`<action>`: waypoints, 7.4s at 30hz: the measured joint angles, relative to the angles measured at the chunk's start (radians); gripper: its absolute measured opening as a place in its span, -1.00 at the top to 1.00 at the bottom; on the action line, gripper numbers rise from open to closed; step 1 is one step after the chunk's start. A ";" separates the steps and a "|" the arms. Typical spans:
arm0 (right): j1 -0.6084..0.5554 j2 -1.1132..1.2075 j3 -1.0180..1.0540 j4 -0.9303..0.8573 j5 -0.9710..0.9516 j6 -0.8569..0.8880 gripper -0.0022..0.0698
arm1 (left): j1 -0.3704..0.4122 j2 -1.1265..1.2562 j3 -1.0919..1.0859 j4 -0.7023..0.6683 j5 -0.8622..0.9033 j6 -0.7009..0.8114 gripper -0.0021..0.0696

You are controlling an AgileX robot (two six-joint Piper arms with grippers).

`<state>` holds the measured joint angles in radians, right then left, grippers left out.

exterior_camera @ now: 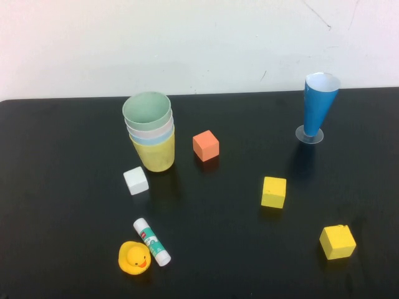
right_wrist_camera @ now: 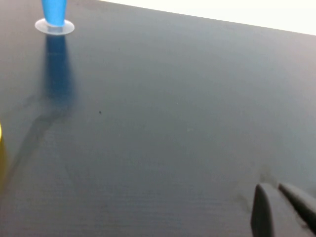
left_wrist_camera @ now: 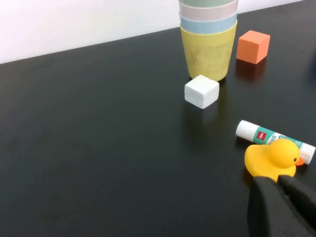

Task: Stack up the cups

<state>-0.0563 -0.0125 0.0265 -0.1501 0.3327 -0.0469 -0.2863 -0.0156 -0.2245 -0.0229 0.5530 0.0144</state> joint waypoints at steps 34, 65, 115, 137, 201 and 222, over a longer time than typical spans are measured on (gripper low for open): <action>0.000 -0.001 0.000 -0.008 0.006 -0.046 0.94 | 0.000 0.000 0.000 0.000 0.000 0.000 0.94; 0.000 -0.001 0.000 -0.008 0.008 -0.048 0.94 | 0.309 0.000 0.235 -0.087 -0.222 -0.014 0.94; 0.000 -0.001 0.000 -0.038 0.008 -0.048 0.94 | 0.309 0.000 0.235 -0.068 -0.225 -0.051 0.95; 0.000 -0.001 0.000 -0.050 0.010 -0.048 0.94 | 0.309 0.000 0.235 -0.068 -0.225 -0.051 0.95; 0.000 -0.001 0.000 -0.052 0.010 -0.048 0.94 | 0.309 0.000 0.235 -0.068 -0.223 -0.051 0.95; 0.000 -0.001 0.000 -0.052 0.010 -0.048 0.94 | 0.309 0.000 0.235 -0.066 -0.223 -0.051 0.95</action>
<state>-0.0563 -0.0131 0.0265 -0.2019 0.3429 -0.0953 0.0232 -0.0156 0.0105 -0.0888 0.3304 -0.0363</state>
